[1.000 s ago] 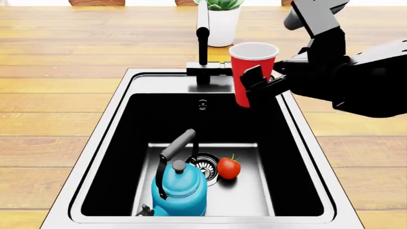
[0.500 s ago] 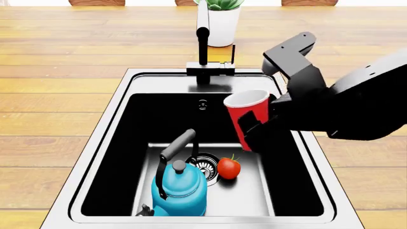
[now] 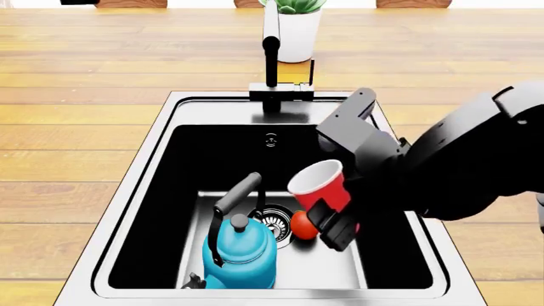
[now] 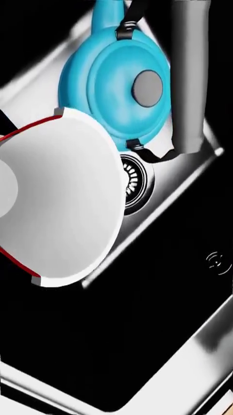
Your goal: Pick the cup and kettle non electric and place them in the sink. Then turn on the water.
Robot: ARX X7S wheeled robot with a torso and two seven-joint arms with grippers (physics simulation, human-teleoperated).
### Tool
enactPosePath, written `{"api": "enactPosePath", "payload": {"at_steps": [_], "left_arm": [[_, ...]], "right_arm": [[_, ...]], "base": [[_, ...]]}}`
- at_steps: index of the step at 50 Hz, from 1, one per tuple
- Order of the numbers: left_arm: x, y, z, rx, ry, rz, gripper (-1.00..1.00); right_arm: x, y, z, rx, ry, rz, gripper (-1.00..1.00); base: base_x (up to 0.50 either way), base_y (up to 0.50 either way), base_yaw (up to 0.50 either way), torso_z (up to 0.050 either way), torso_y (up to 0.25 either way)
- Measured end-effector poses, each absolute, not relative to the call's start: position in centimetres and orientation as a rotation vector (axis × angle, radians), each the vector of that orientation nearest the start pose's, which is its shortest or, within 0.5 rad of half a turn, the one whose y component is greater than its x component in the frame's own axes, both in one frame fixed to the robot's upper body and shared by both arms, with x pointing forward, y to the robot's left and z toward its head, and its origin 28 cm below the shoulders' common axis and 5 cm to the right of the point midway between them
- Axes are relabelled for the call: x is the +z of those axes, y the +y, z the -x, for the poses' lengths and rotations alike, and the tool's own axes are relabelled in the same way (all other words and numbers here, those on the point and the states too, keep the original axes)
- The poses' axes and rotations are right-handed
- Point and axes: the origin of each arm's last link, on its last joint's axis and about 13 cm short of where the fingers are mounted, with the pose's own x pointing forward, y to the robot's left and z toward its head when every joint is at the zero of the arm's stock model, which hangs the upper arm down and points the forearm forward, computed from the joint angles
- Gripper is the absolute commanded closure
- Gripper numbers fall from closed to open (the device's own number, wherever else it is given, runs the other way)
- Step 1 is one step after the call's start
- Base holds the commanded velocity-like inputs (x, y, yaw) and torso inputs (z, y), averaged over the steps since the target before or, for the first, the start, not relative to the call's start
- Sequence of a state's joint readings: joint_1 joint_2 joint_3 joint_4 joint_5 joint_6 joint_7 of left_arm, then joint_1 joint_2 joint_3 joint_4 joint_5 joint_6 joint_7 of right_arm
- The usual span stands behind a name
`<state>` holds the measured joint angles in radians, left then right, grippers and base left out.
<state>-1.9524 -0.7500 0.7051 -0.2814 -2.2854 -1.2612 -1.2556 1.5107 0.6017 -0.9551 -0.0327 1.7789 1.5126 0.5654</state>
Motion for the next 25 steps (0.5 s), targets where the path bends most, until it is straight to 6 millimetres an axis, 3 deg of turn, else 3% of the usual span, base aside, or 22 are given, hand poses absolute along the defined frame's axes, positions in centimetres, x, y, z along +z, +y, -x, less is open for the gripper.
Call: {"api": "enactPosePath", "payload": {"at_steps": [25], "left_arm": [[44.9, 27.3, -22.1, -0.087, 0.252, 0.046, -1.00]], "right_arm": [[25.9, -9.7, -28.0, 0.606, 0.795, 0.675, 1.00]], "base": [[0.00, 0.00, 0.00, 0.000, 0.000]]}}
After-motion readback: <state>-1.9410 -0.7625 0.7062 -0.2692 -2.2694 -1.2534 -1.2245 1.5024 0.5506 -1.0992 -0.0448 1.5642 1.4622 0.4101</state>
